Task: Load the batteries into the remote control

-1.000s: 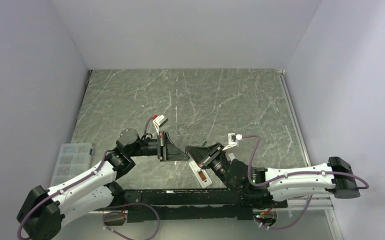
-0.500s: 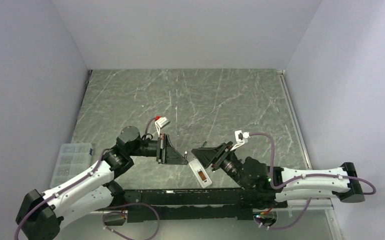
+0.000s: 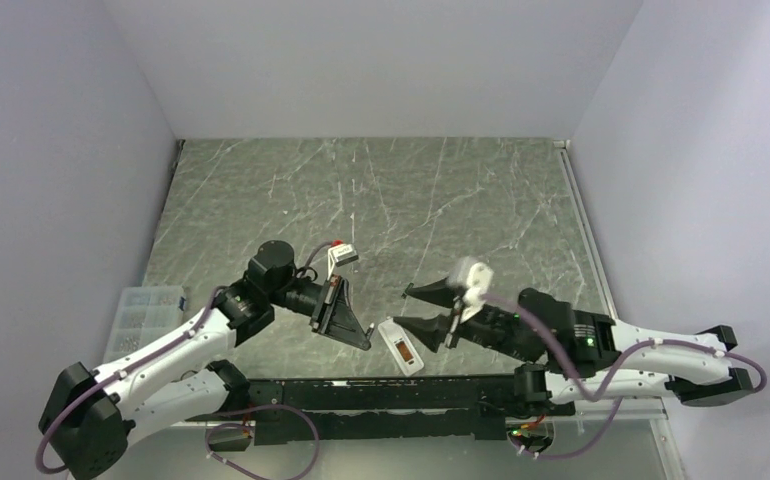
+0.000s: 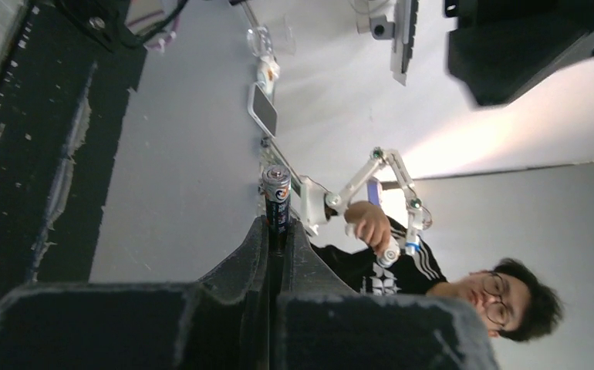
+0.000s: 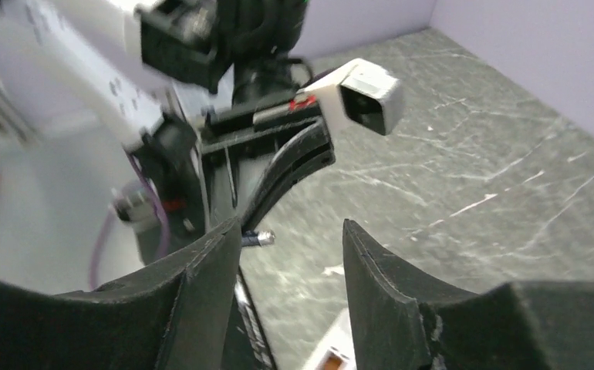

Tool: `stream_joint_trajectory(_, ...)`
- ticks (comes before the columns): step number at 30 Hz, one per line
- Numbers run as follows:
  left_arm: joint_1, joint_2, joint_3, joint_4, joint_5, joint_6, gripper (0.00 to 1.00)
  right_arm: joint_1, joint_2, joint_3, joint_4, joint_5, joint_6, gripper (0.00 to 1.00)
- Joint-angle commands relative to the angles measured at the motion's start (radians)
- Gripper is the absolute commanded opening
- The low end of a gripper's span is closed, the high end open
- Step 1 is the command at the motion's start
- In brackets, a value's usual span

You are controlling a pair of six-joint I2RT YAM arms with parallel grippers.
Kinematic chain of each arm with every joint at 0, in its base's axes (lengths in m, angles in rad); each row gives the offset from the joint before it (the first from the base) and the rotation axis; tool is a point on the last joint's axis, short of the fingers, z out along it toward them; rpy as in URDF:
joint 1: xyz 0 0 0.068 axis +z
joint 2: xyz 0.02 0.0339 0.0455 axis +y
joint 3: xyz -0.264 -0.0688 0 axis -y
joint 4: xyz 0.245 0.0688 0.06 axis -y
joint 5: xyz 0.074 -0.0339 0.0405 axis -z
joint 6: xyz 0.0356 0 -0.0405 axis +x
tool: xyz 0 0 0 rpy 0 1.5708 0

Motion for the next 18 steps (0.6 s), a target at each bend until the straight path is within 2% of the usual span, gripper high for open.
stream_joint_trajectory(1,-0.001,0.016,-0.003,0.108,0.135,-0.078,0.0,0.001,0.11,0.073,-0.152,-0.186,-0.362,0.52)
stream_joint_trajectory(5,-0.001,-0.004,0.001,0.067,0.174,-0.079,0.0,0.001,0.19,0.137,-0.246,-0.286,-0.582,0.51)
stream_joint_trajectory(9,-0.001,-0.024,-0.015,0.038,0.217,-0.09,0.0,0.003,0.258,0.194,-0.325,-0.319,-0.721,0.5)
stream_joint_trajectory(18,-0.001,-0.051,-0.036,-0.006,0.276,-0.099,0.0,0.014,0.27,0.184,-0.29,-0.427,-0.976,0.5)
